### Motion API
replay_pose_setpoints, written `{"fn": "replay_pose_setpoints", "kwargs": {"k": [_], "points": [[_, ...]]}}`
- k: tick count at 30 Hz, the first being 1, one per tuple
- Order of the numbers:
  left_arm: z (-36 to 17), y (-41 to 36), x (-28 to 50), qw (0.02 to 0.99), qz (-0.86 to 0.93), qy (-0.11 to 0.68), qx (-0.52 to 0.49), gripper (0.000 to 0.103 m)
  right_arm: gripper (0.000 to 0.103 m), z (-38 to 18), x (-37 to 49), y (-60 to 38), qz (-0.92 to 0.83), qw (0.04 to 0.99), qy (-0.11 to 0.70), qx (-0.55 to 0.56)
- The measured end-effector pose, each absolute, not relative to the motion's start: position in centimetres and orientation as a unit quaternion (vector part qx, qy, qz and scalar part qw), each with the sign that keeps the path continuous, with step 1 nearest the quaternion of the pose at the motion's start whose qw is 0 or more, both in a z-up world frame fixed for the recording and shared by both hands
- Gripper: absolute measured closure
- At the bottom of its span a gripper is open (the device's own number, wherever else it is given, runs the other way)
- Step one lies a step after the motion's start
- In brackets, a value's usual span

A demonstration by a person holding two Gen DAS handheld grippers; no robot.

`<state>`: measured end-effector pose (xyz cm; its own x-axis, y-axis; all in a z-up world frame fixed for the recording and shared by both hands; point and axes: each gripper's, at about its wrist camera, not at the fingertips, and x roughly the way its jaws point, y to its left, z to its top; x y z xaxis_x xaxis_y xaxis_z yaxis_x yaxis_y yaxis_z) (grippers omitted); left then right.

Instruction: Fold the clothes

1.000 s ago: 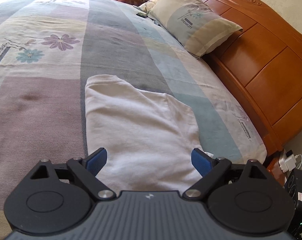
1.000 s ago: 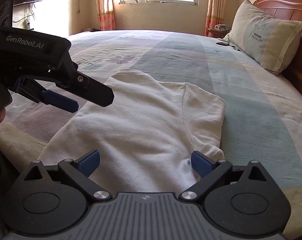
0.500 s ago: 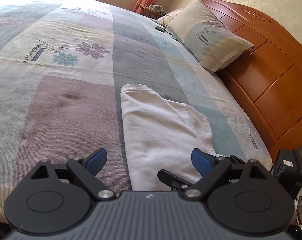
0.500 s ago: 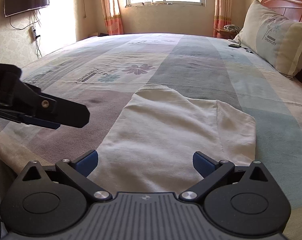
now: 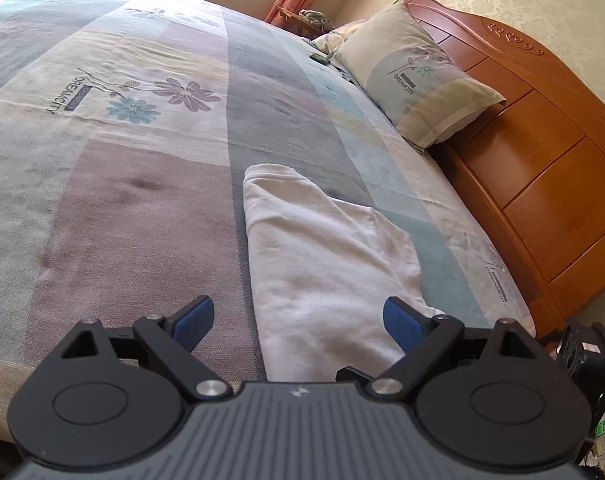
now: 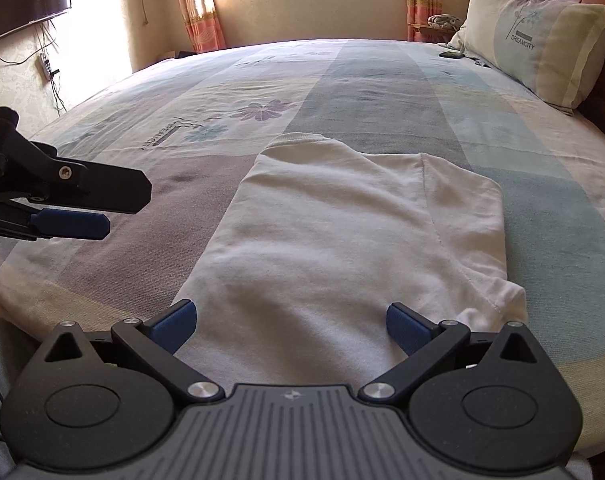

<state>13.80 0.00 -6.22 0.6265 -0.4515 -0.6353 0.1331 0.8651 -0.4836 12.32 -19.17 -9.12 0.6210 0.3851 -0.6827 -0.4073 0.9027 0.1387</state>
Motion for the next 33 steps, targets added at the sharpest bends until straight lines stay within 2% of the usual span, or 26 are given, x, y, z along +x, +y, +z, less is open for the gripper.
{"fn": "replay_pose_setpoints", "kwargs": {"k": [9,16,22,33], "points": [[-6.5,-0.1,14.0,0.875,-0.17,0.403,-0.208,0.012,0.0,-7.4,11.6,-21.5,0.227,0.902,0.367,0.032],[-7.4,-0.5,14.8,0.863,-0.178,0.414,-0.228,0.012,0.0,-6.2,11.6,-27.6,0.23,0.896,0.341,0.167],[-8.5,-0.8,15.6,0.855,-0.177,0.425,-0.238,0.012,0.0,-8.5,12.5,-32.4,0.166,0.883,0.361,0.25],[-10.1,-1.6,17.6,0.843,-0.161,0.453,-0.242,0.012,0.0,-10.7,14.2,-34.2,0.161,0.867,0.374,0.288]]}}
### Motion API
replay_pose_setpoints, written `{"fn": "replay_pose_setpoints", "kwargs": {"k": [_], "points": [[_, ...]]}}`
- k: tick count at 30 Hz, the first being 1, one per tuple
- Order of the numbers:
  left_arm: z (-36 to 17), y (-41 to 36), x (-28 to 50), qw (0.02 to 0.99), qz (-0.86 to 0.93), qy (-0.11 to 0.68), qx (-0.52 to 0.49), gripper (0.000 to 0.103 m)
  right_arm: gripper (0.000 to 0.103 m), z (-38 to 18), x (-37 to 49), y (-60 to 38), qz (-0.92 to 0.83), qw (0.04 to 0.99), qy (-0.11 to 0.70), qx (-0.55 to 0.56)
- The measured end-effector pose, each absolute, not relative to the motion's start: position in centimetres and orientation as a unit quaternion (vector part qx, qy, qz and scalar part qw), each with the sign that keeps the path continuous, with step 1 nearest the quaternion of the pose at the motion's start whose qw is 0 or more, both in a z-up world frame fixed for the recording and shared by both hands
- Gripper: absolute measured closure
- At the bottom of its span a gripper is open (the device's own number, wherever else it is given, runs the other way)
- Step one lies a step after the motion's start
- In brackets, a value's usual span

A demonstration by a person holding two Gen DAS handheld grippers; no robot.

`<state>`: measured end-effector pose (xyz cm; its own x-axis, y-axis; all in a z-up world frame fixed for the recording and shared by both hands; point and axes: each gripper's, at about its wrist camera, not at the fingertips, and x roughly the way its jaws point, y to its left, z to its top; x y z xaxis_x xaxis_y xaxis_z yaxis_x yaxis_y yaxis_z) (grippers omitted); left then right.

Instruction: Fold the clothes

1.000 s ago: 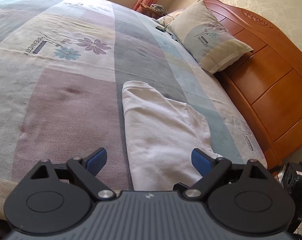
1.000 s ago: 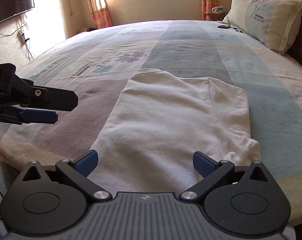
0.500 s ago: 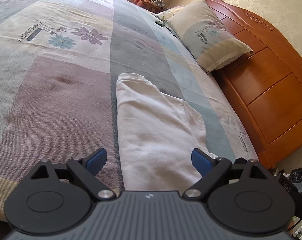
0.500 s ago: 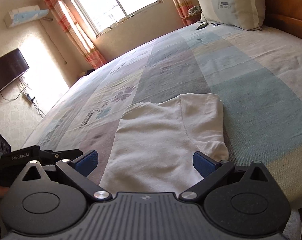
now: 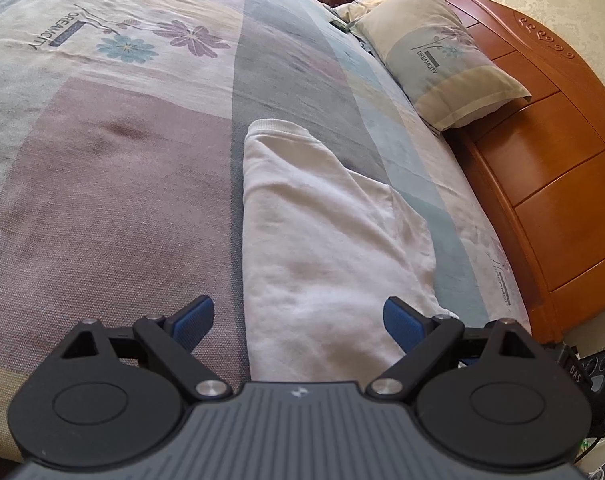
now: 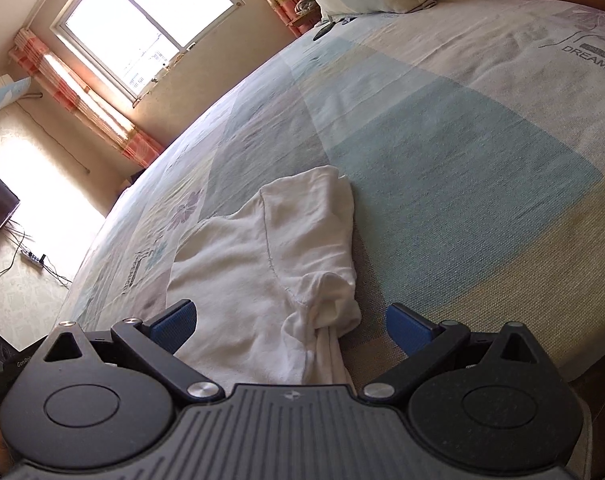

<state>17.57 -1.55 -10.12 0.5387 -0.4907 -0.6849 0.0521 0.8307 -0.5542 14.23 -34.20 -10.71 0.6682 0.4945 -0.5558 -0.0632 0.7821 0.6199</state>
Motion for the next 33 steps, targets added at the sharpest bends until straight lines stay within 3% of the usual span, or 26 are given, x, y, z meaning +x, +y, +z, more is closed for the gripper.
{"fn": "replay_pose_setpoints", "kwargs": {"k": [13,21,33], "points": [[-12.3,-1.2,19.6,0.819,-0.168,0.458,-0.302,0.012,0.0,-12.7,16.1,-34.7,0.184,0.838,0.398,0.325],[-13.6,-0.9,21.8,0.785,-0.216,0.457,-0.358,0.006,0.0,-13.8,19.2,-35.0,0.212,0.818,0.411,0.342],[-13.5,-2.7,26.2,0.775,-0.257,0.466,-0.341,0.001,0.0,-14.0,25.8,-32.8,0.228,0.812,0.434,0.316]]}}
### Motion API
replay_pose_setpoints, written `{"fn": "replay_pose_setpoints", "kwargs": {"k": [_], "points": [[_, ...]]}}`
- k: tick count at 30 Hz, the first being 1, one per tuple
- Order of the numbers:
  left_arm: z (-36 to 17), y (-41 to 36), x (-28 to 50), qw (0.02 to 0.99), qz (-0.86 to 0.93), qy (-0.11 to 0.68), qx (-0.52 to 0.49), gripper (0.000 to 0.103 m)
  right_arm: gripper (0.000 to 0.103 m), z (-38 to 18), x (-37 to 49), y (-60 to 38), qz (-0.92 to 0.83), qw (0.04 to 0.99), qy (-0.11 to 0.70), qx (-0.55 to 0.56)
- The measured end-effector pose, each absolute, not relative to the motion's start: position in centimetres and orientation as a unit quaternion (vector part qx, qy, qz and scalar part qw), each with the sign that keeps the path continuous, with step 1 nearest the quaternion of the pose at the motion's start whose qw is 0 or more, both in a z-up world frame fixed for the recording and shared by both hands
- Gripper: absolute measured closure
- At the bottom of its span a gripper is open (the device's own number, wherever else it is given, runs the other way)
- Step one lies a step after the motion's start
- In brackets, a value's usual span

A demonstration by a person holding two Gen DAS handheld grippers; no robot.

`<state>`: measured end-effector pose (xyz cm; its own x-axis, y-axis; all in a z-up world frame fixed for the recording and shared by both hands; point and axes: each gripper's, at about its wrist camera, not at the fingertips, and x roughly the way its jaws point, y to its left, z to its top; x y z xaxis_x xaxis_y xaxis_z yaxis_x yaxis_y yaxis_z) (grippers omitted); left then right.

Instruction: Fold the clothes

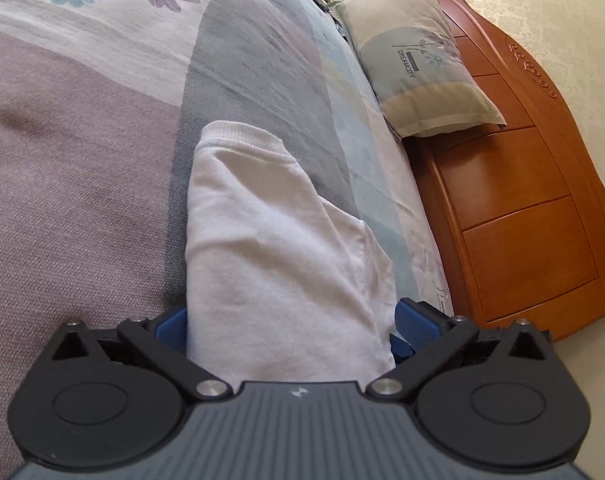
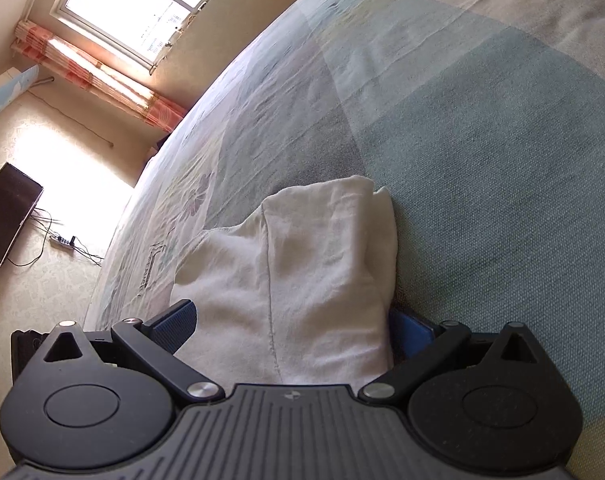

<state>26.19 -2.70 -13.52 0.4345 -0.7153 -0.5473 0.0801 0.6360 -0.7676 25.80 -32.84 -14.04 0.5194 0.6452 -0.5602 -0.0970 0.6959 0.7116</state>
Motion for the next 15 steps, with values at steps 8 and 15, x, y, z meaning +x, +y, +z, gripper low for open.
{"fn": "replay_pose_setpoints", "kwargs": {"k": [8,15], "points": [[-13.4,-2.8,25.3,0.769,-0.253,0.473,-0.348,0.001,0.0,-13.9,26.8,-32.4,0.241,0.811,0.442,0.3],[-13.2,-3.0,24.1,0.767,-0.252,0.487,-0.334,0.001,0.0,-13.5,24.3,-33.0,0.275,0.788,0.462,0.301]]}}
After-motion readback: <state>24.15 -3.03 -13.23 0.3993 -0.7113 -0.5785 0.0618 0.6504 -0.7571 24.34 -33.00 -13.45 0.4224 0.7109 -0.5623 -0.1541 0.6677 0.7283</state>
